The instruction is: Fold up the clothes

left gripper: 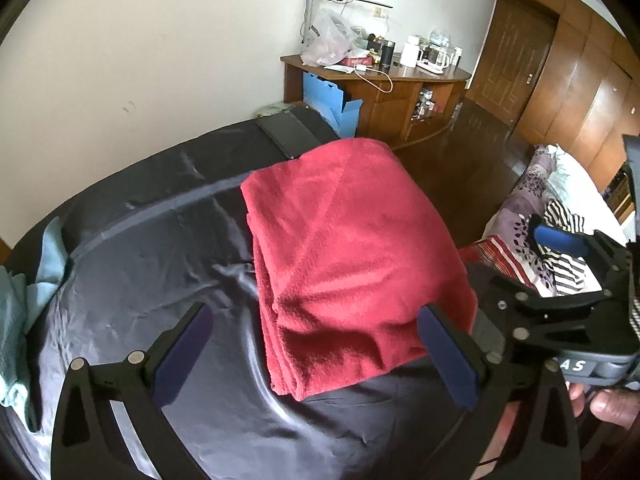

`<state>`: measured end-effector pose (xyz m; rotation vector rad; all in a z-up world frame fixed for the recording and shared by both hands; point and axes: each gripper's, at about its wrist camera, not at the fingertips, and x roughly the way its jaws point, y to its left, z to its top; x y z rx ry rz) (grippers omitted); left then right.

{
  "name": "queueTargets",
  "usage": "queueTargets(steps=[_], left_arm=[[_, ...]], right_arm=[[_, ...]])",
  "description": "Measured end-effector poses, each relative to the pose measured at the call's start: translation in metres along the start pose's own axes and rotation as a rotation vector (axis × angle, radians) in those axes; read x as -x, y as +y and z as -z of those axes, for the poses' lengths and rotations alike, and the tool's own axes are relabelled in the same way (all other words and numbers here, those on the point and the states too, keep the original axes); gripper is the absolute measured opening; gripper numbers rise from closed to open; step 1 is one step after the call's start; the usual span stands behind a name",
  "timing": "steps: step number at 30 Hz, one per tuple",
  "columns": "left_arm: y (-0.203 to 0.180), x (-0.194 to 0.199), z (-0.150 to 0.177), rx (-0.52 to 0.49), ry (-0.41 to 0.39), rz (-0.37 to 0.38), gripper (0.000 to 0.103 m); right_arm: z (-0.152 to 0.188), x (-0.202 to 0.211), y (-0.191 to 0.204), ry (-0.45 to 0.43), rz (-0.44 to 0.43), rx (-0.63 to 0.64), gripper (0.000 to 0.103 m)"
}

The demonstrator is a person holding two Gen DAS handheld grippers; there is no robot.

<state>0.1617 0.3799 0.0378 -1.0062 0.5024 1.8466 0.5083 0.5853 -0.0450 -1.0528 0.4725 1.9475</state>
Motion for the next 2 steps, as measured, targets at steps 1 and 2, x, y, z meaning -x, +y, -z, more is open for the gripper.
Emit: queueTargets(steps=[1,2], left_arm=[[-0.0006,0.0001,0.0004,-0.003,-0.003,0.0,0.102],[-0.0009,0.0004,0.0001,-0.005,-0.006,-0.001,0.102]], right_arm=[[0.0005,-0.0004,0.0009,0.002,0.002,0.004,0.102],[0.0009,-0.0006,0.0016,0.003,0.003,0.007,0.102]])
